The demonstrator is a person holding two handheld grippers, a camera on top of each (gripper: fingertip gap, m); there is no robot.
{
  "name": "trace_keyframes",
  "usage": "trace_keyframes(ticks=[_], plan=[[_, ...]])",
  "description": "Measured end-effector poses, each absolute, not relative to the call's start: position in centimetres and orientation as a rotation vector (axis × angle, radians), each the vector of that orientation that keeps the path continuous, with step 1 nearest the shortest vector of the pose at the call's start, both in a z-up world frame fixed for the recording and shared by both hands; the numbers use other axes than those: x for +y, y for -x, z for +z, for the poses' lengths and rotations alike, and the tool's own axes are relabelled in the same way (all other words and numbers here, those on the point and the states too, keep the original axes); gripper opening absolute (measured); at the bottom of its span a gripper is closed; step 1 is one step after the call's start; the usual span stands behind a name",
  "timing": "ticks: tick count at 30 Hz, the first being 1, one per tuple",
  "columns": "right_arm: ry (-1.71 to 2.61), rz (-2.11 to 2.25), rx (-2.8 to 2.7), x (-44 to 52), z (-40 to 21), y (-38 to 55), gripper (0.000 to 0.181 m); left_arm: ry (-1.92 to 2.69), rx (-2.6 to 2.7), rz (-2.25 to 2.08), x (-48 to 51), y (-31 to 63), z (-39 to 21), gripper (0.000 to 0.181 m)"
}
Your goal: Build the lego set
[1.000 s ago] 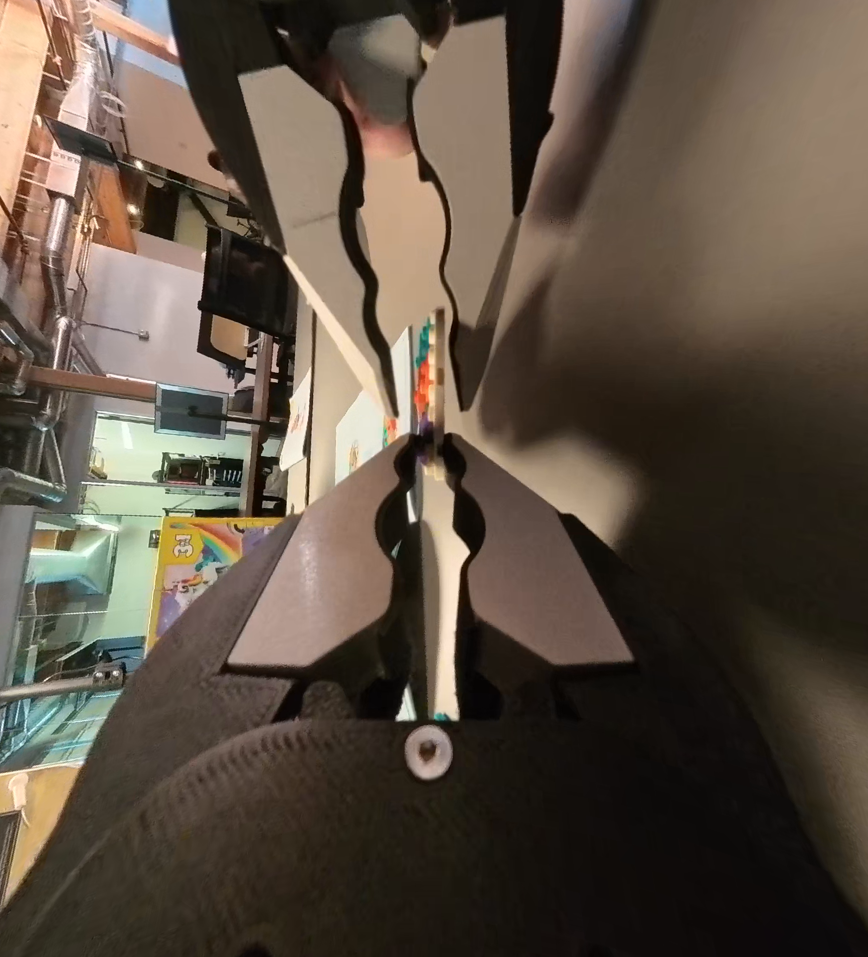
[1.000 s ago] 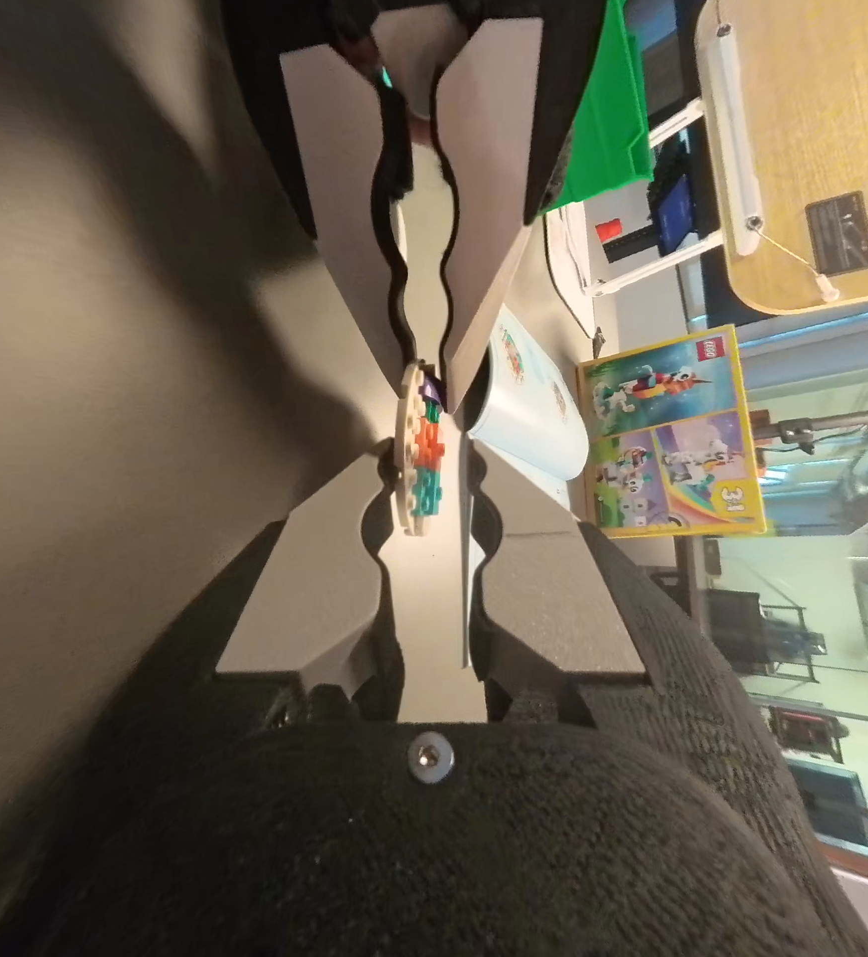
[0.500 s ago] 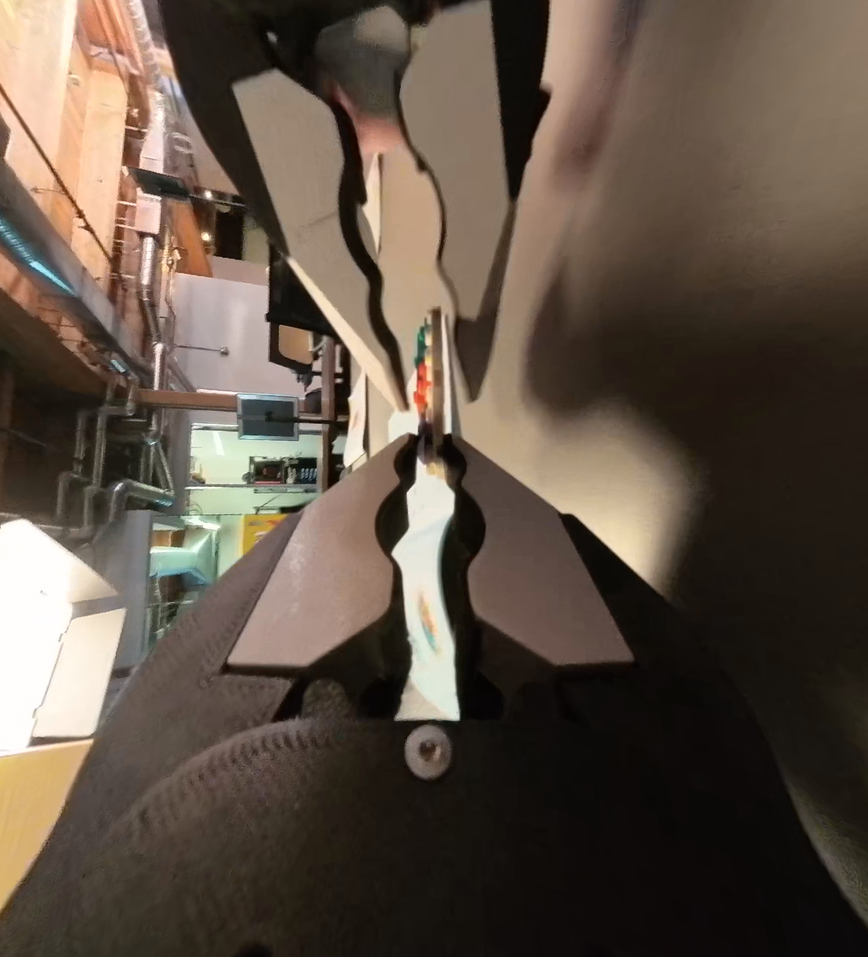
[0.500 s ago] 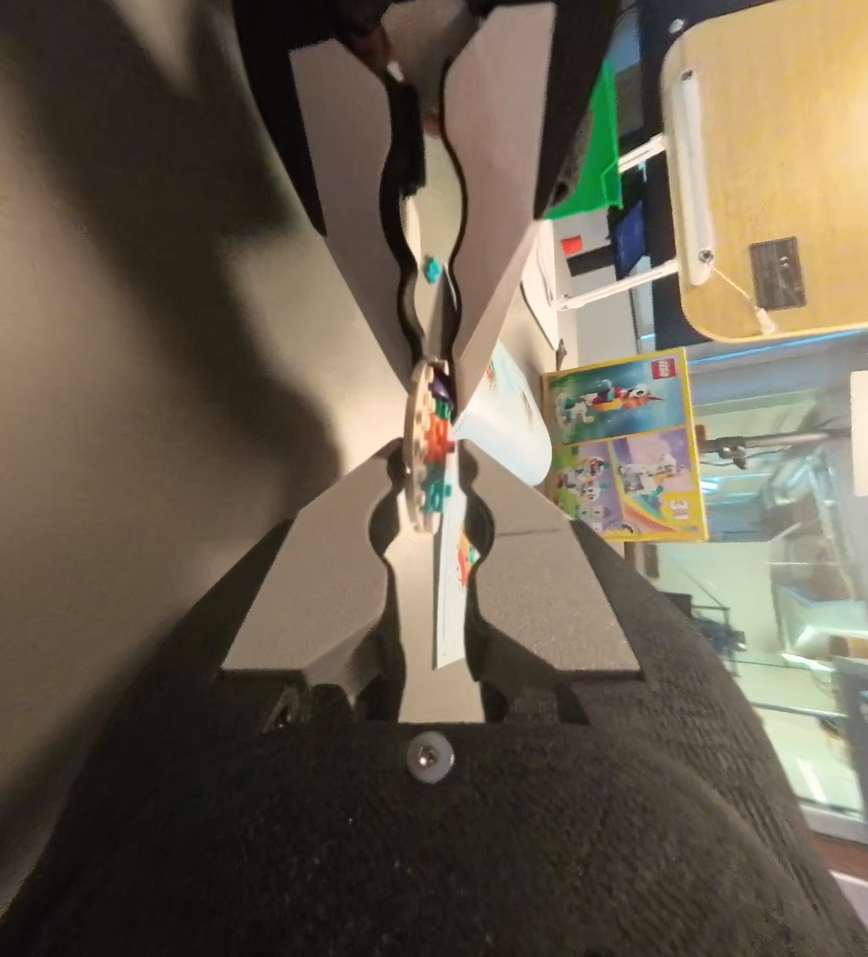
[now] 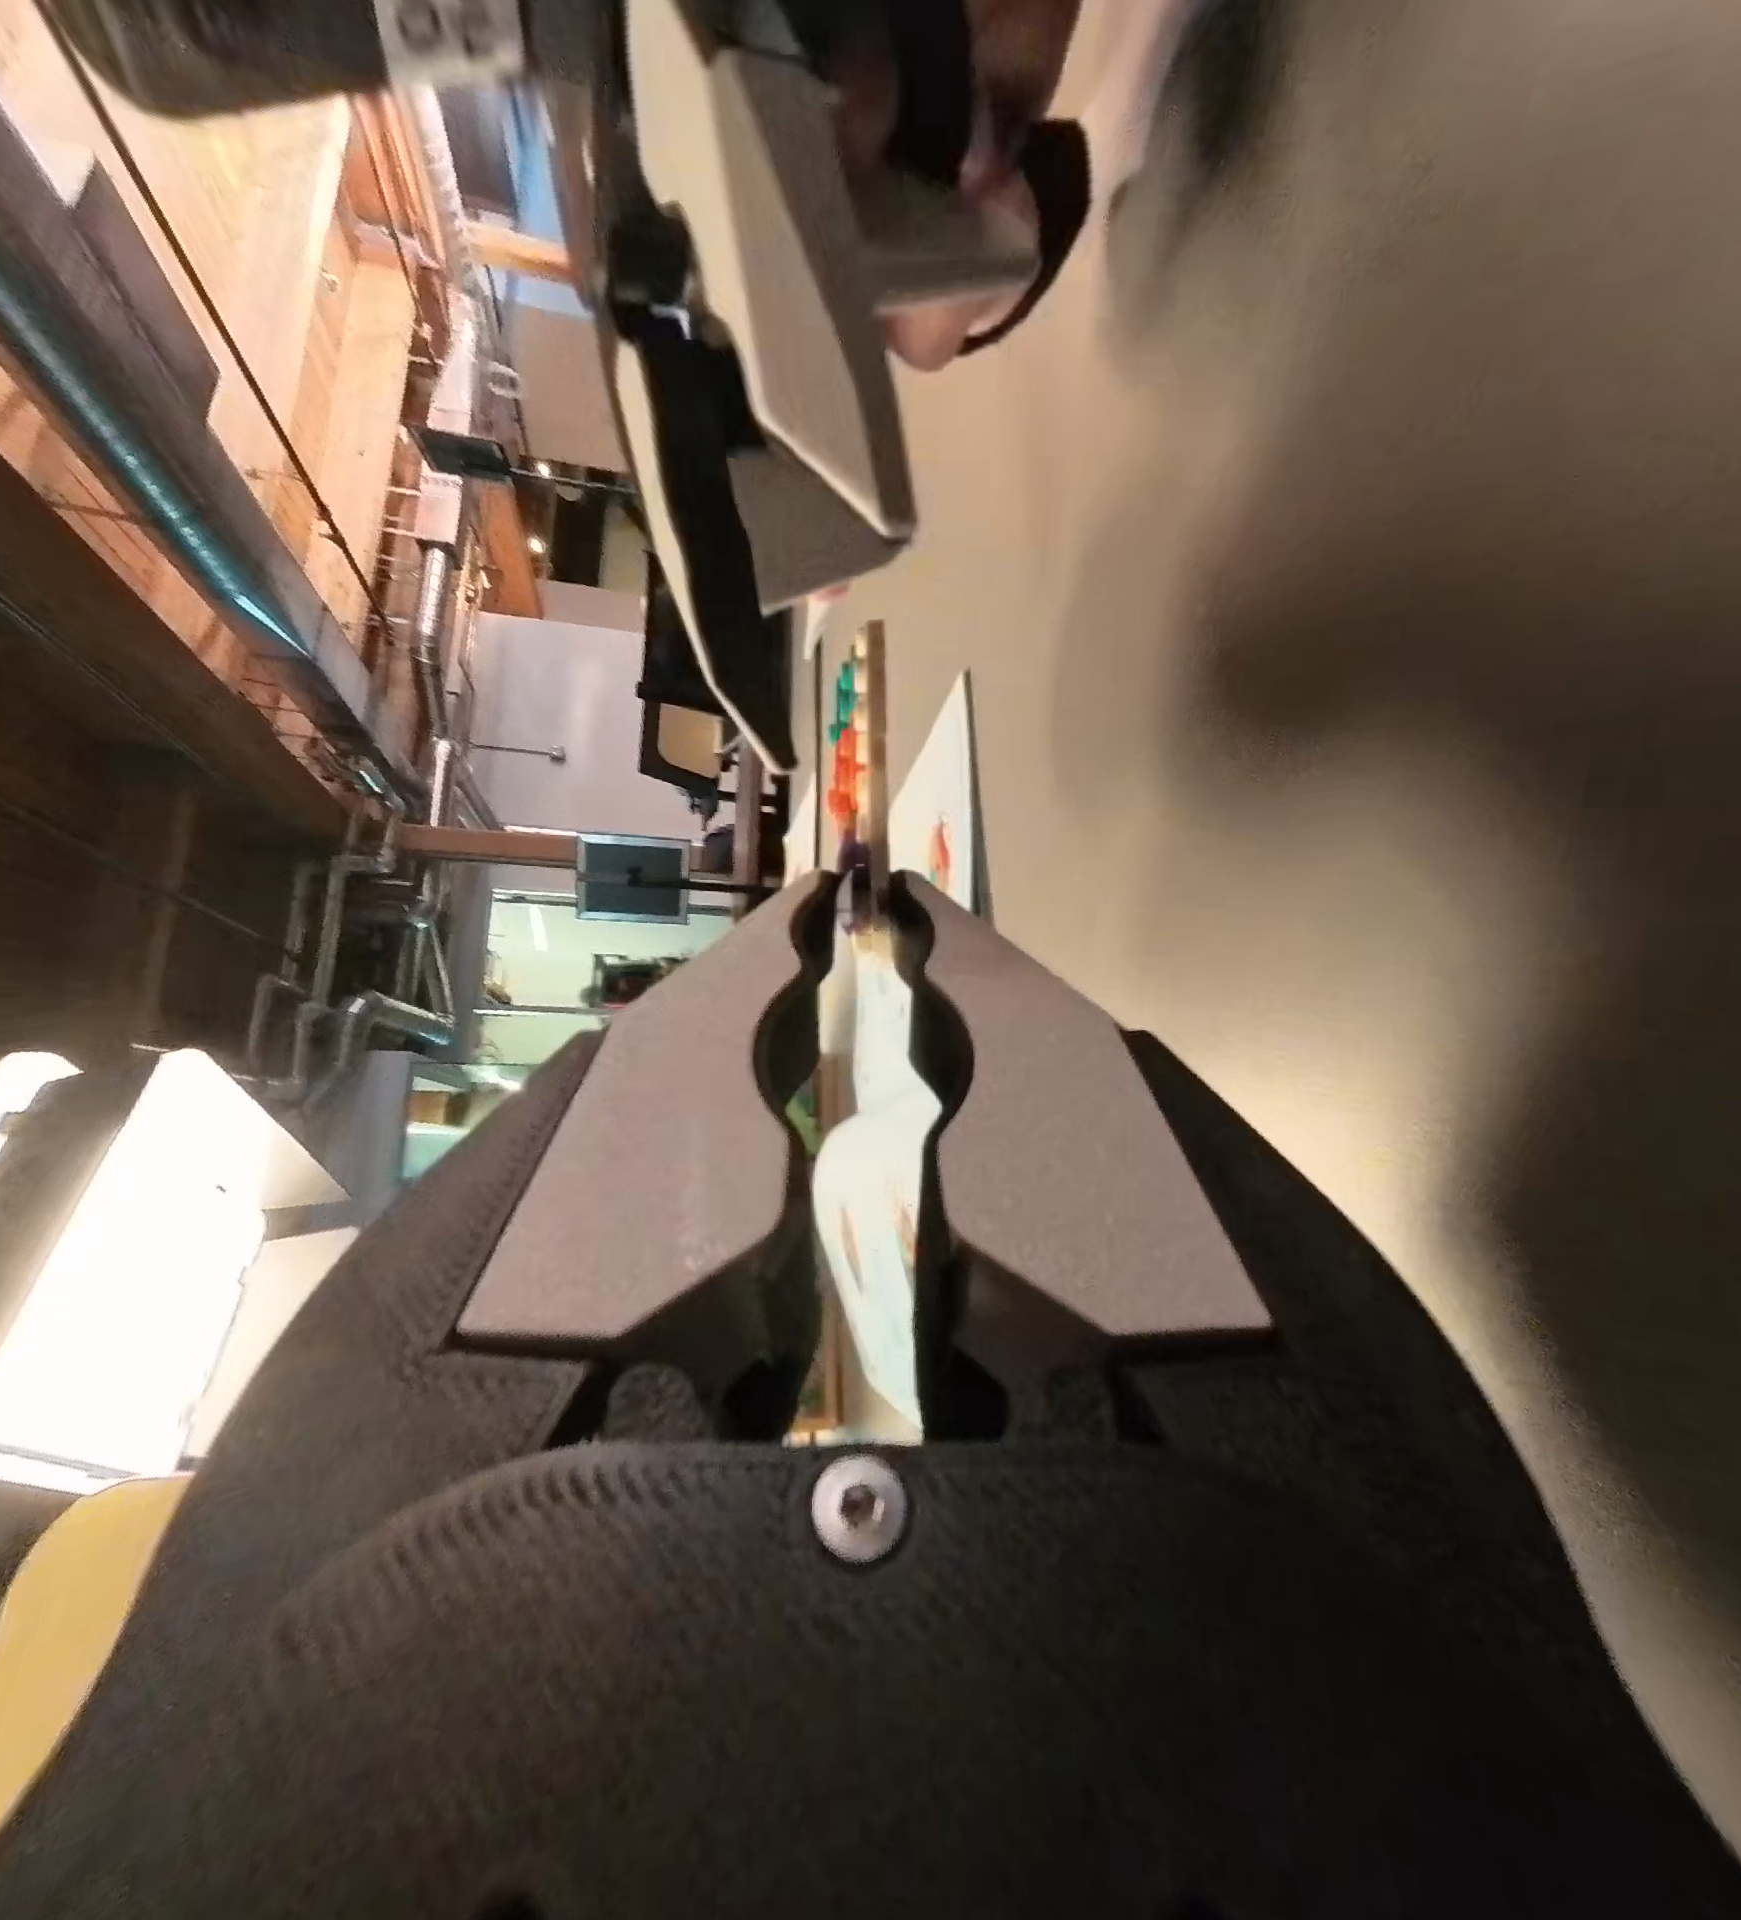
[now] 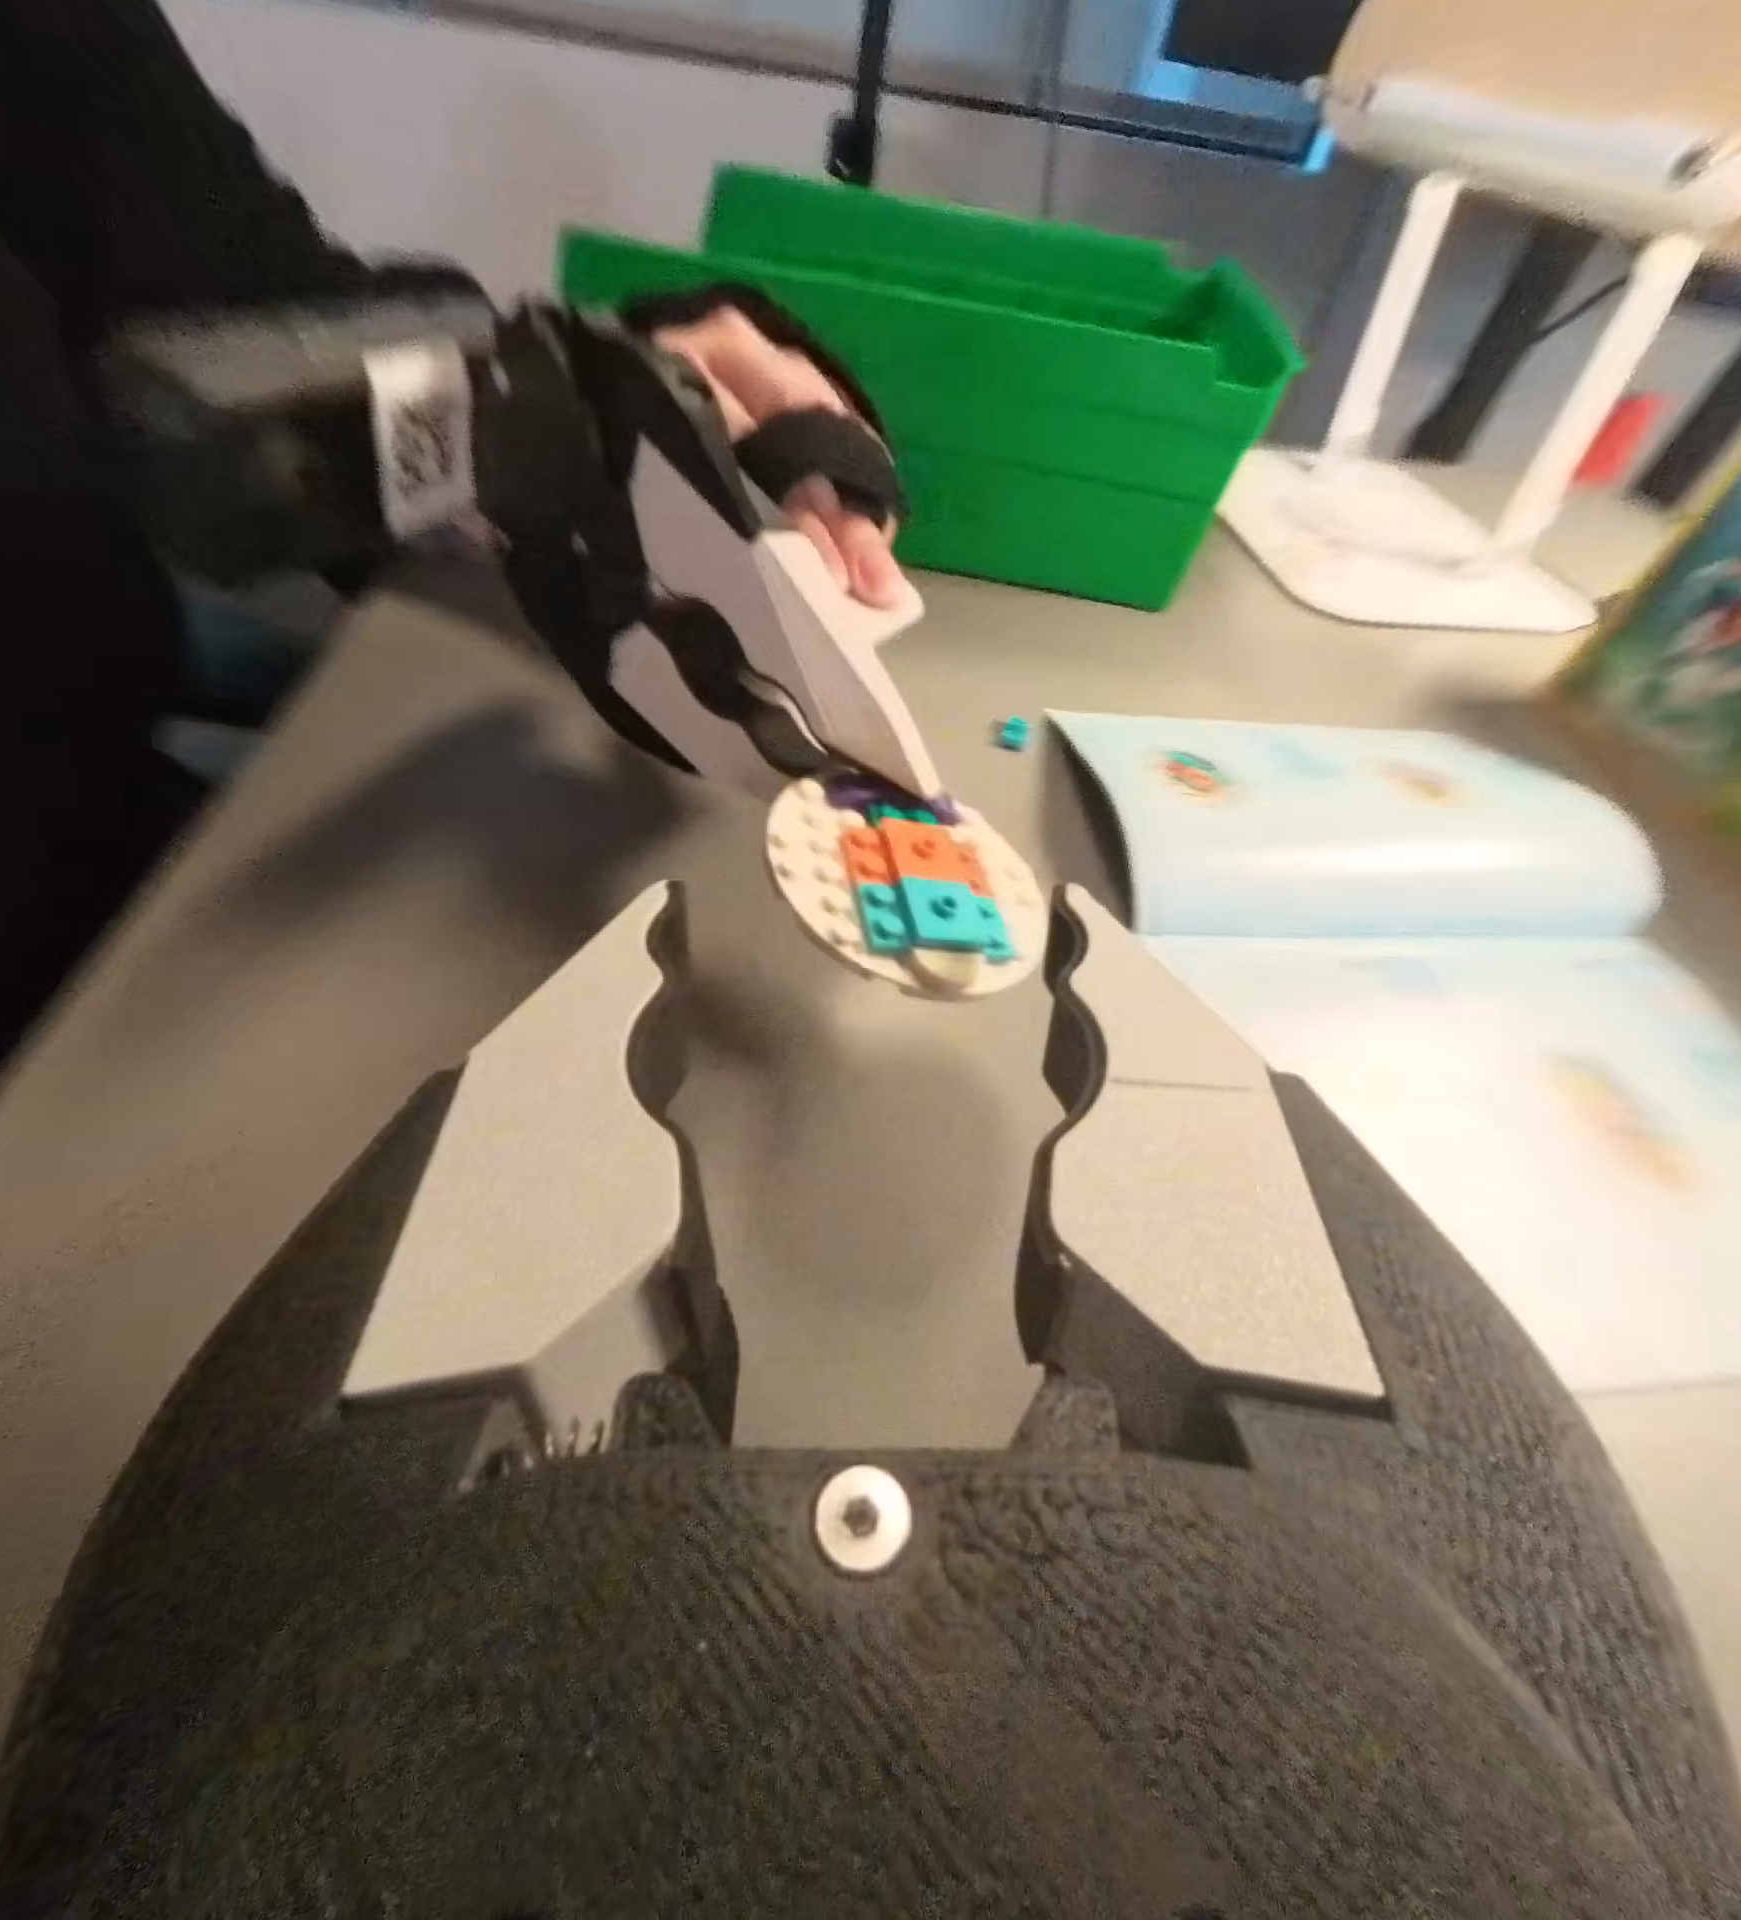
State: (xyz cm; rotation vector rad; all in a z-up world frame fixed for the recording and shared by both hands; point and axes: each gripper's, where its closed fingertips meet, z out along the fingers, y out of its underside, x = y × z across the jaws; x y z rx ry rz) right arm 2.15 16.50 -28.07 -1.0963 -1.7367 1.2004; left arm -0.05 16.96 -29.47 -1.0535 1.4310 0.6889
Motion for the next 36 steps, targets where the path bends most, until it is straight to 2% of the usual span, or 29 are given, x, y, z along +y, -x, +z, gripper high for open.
trace_keyframes(ticks=[3, 9, 12, 15, 19, 24, 34, 36], plan=[[1.21, 1.374, -1.757, 15.6, -28.5, -2.0, 0.08, 1.006, 1.429, 0.732, 16.9, 0.1, -29.2, 0.008], [1.283, 1.473, -1.661, 16.1, -27.8, -1.4, 0.079, 0.963, 1.469, 0.735, 16.4, -0.5, -29.5, 0.008], [1.231, 1.347, -1.673, 16.7, -28.0, -1.4, 0.082, 0.948, 1.454, 0.728, 16.3, -0.6, -29.2, 0.008], [1.039, 1.004, -1.729, 17.5, -28.5, -1.4, 0.081, 0.982, 1.429, 0.692, 16.5, -0.4, -29.1, 0.008], [0.753, 0.581, -1.733, 17.5, -27.9, -1.2, 0.055, 1.05, 1.371, 0.608, 16.8, -0.1, -28.7, 0.009], [0.572, 0.373, -1.692, 16.8, -27.6, -0.6, 0.013, 1.066, 1.347, 0.515, 16.6, -0.2, -28.5, 0.009], [0.443, 0.19, -1.666, 15.9, -28.0, 0.6, 0.006, 1.14, 1.317, 0.54, 18.3, 1.1, -29.3, 0.011], [0.448, 0.186, -1.647, 16.1, -27.9, 0.6, 0.006, 1.141, 1.303, 0.536, 18.2, 1.4, -29.1, 0.036]])
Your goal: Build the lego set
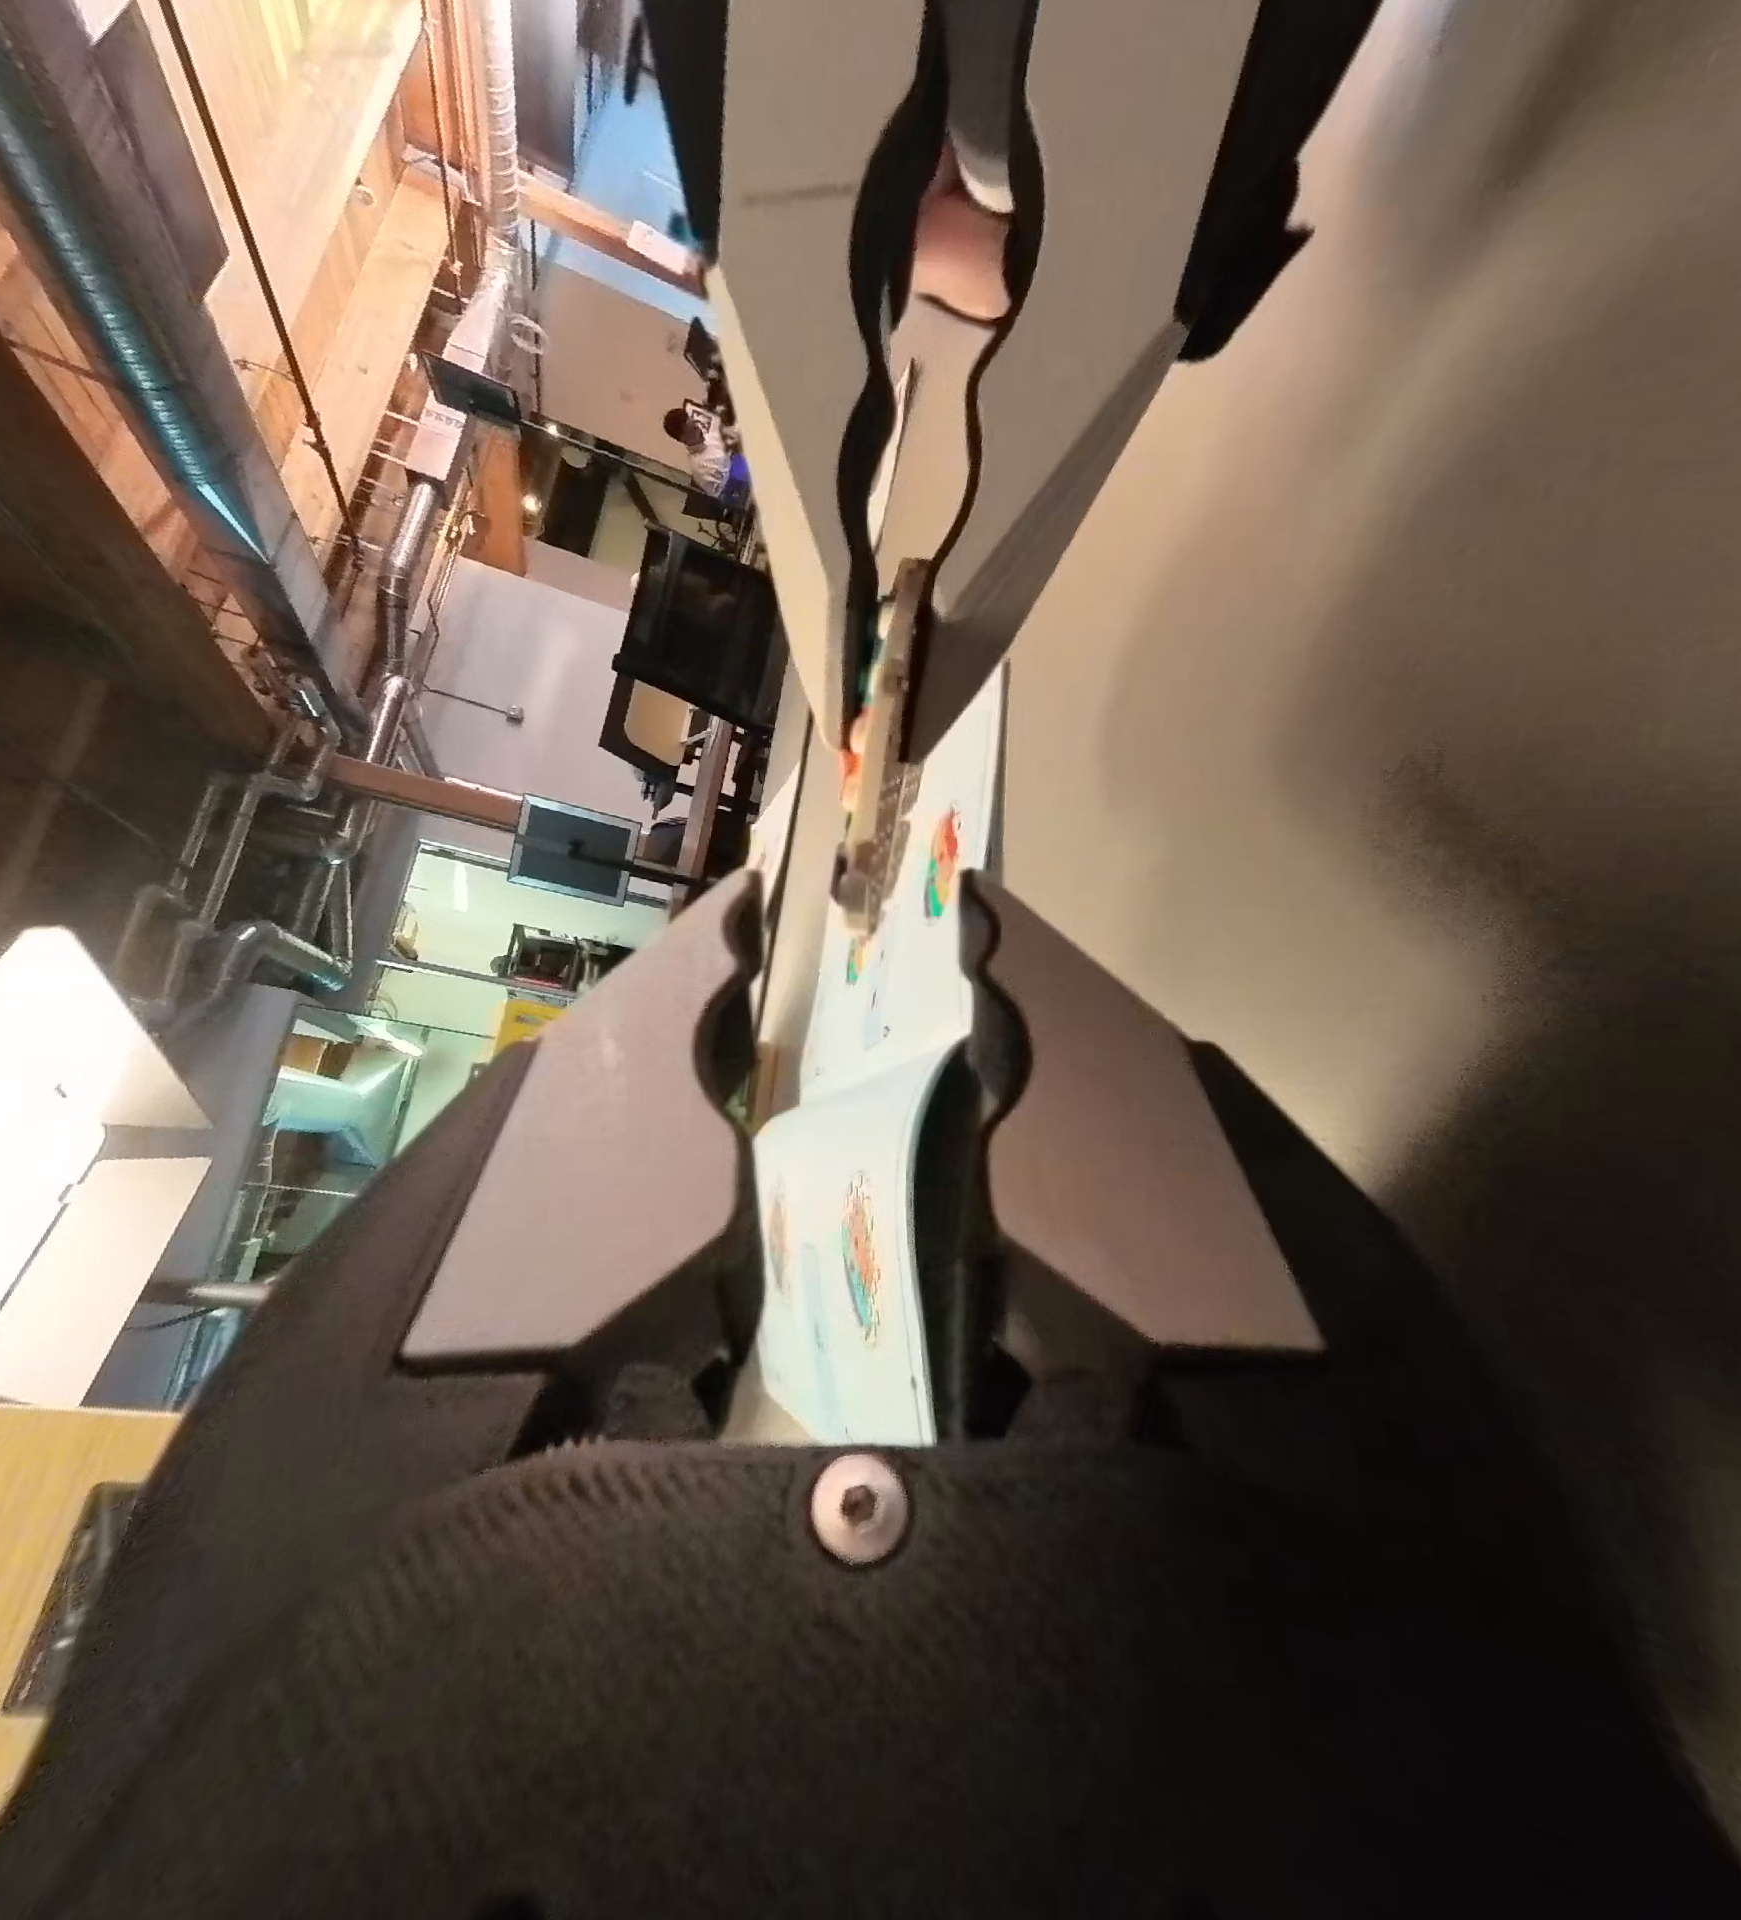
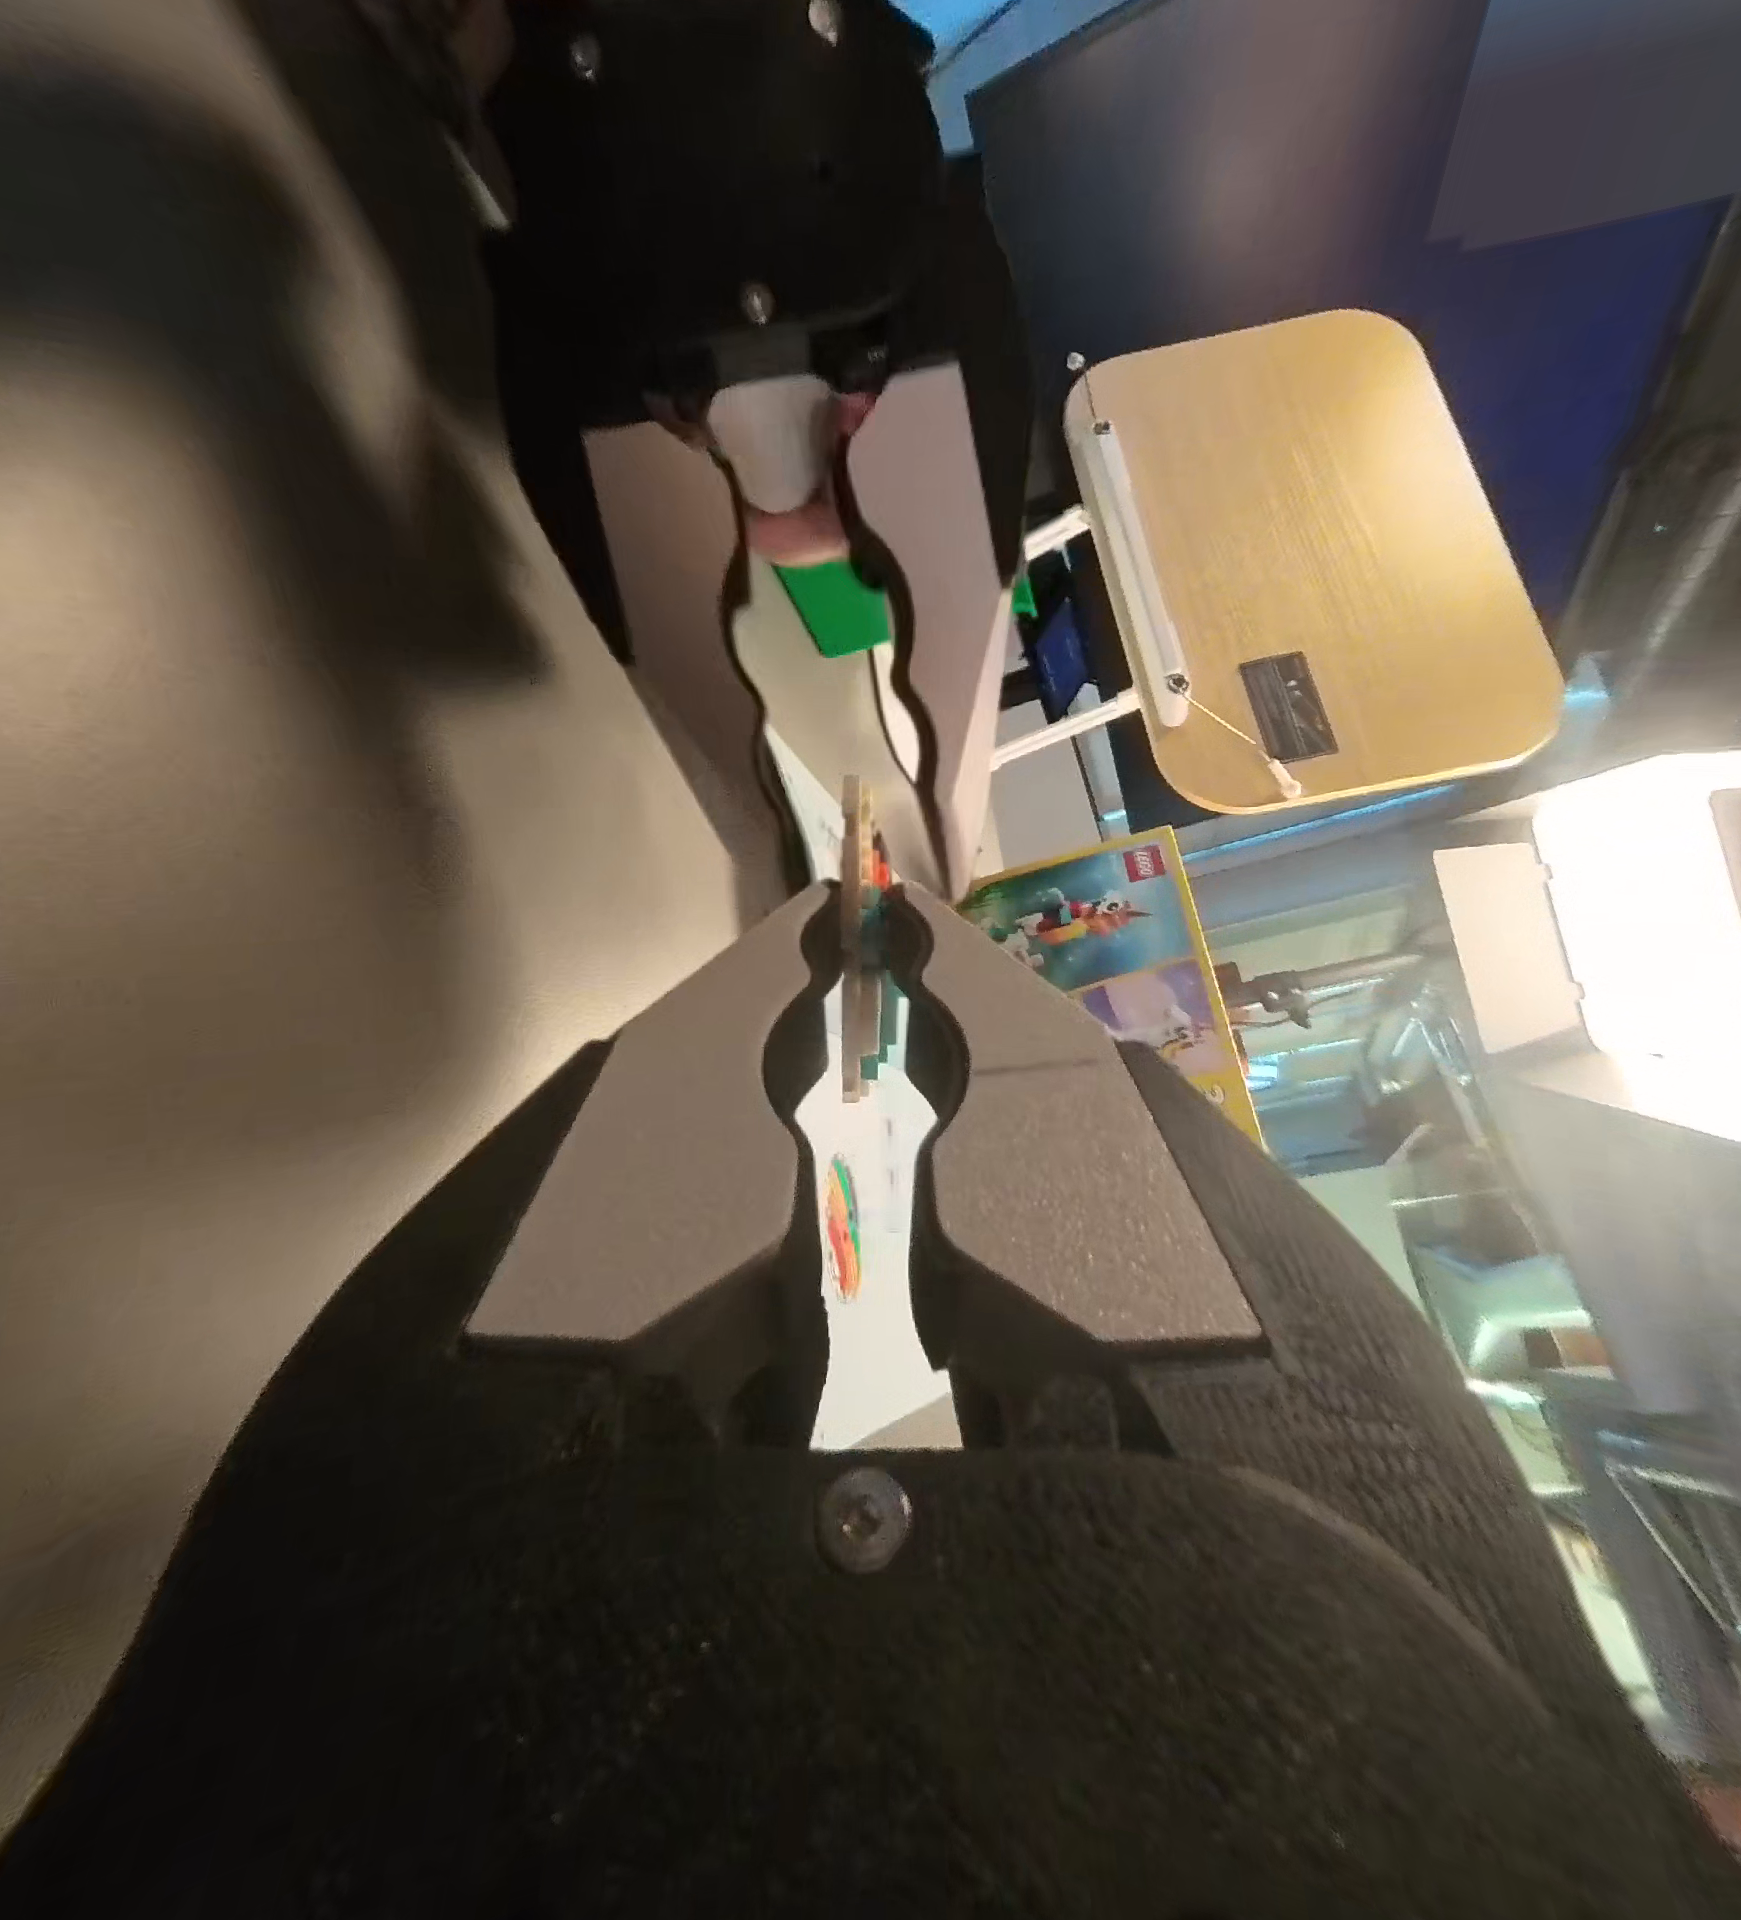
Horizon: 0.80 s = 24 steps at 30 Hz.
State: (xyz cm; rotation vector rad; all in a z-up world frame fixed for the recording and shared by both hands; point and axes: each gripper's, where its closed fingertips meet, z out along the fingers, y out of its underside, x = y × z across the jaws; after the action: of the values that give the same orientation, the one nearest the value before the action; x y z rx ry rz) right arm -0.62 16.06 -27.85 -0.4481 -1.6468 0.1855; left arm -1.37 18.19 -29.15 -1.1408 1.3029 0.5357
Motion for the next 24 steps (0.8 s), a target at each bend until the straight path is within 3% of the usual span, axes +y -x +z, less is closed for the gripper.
trace_keyframes(ticks=[3, 7, 12, 17, 24], plan=[[0.459, 0.127, -1.631, 16.9, -28.0, 0.5, 0.006, 1.073, 1.302, 0.557, 17.6, 1.2, -28.5, 0.045], [0.437, 0.09, -1.633, 17.0, -28.2, 0.5, 0.006, 0.983, 1.344, 0.595, 16.8, 0.0, -28.6, 0.034], [0.425, 0.071, -1.629, 17.0, -28.1, 0.4, 0.006, 0.918, 1.356, 0.676, 16.8, -0.4, -28.5, 0.008], [0.414, 0.048, -1.644, 17.2, -28.5, 0.3, 0.008, 0.936, 1.383, 0.728, 17.1, -0.4, -29.0, 0.004], [0.536, 0.179, -1.628, 18.9, -28.0, -0.9, 0.035, 1.002, 1.343, 0.729, 15.6, 0.9, -28.8, 0.004]])
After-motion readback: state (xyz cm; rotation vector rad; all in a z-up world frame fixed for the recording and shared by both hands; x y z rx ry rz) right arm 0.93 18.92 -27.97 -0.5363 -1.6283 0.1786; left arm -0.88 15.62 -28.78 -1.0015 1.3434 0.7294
